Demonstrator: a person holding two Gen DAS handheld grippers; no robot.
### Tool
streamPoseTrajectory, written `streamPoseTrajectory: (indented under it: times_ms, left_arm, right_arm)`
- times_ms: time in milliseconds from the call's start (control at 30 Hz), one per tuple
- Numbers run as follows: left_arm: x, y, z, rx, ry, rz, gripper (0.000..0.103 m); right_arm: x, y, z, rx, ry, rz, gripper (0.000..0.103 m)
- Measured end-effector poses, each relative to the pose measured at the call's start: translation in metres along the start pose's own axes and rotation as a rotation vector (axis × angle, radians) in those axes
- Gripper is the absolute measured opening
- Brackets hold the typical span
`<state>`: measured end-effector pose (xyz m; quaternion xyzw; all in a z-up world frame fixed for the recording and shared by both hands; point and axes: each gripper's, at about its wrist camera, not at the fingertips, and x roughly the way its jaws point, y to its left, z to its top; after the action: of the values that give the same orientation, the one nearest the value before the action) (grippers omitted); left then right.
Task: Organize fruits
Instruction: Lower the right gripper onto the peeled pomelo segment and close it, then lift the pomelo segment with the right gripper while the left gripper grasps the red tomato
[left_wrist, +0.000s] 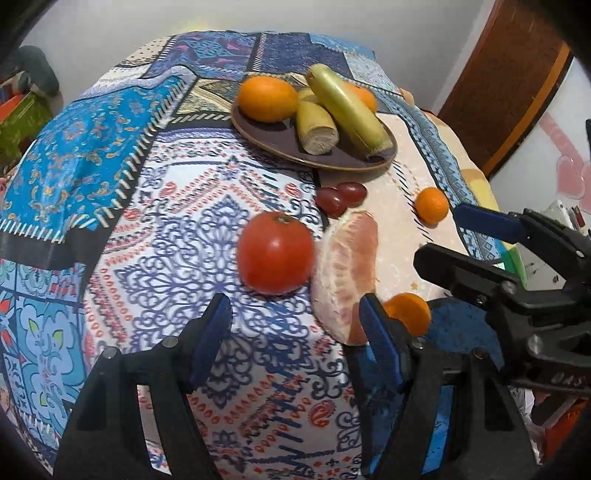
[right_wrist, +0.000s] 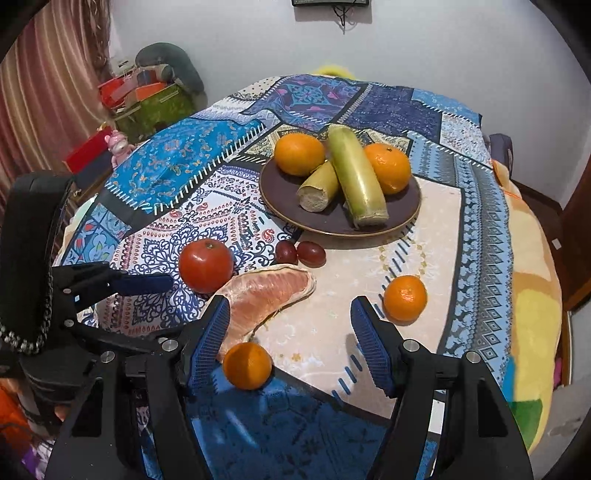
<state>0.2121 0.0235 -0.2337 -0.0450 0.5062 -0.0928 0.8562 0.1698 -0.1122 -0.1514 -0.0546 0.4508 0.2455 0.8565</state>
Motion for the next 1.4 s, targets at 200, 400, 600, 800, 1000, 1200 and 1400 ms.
streamPoseTrajectory:
  times_ms: [200, 400, 600, 800, 1000, 1200, 1400]
  left_arm:
    - [-0.024, 0.043, -0.005, -0.071, -0.042, 0.031, 0.072]
    - [-0.041, 0.075, -0.006, -0.126, -0.084, 0.059, 0.072]
    - [-0.041, 0.080, -0.004, -0.126, -0.096, 0.068, 0.072]
    - [-0.037, 0.076, 0.000, -0.117, -0.100, 0.064, 0.072]
    - [-0.037, 0.064, 0.006, -0.097, -0.103, 0.033, 0.072]
    - [-0.031, 0.044, 0.013, -0.059, -0.091, 0.014, 0.072]
    - [-0.014, 0.024, 0.021, -0.032, -0.061, 0.003, 0.072]
  right_arm:
    - [0.012, 0.003, 0.005, 0.012, 0.030, 0.016, 0.065]
    - [0.035, 0.018, 0.003, 0.003, 0.098, 0.046, 0.065]
    - [0.062, 0.027, 0.004, 0.014, 0.169, 0.047, 0.071]
    - [0.066, 0.028, 0.003, -0.014, 0.159, 0.022, 0.070]
    - [0.058, 0.023, 0.001, -0.023, 0.140, 0.039, 0.046]
    - [0.047, 0.007, 0.000, 0.026, 0.102, 0.053, 0.045]
    - [0.023, -0.014, -0.002, 0.068, 0.035, 0.016, 0.045]
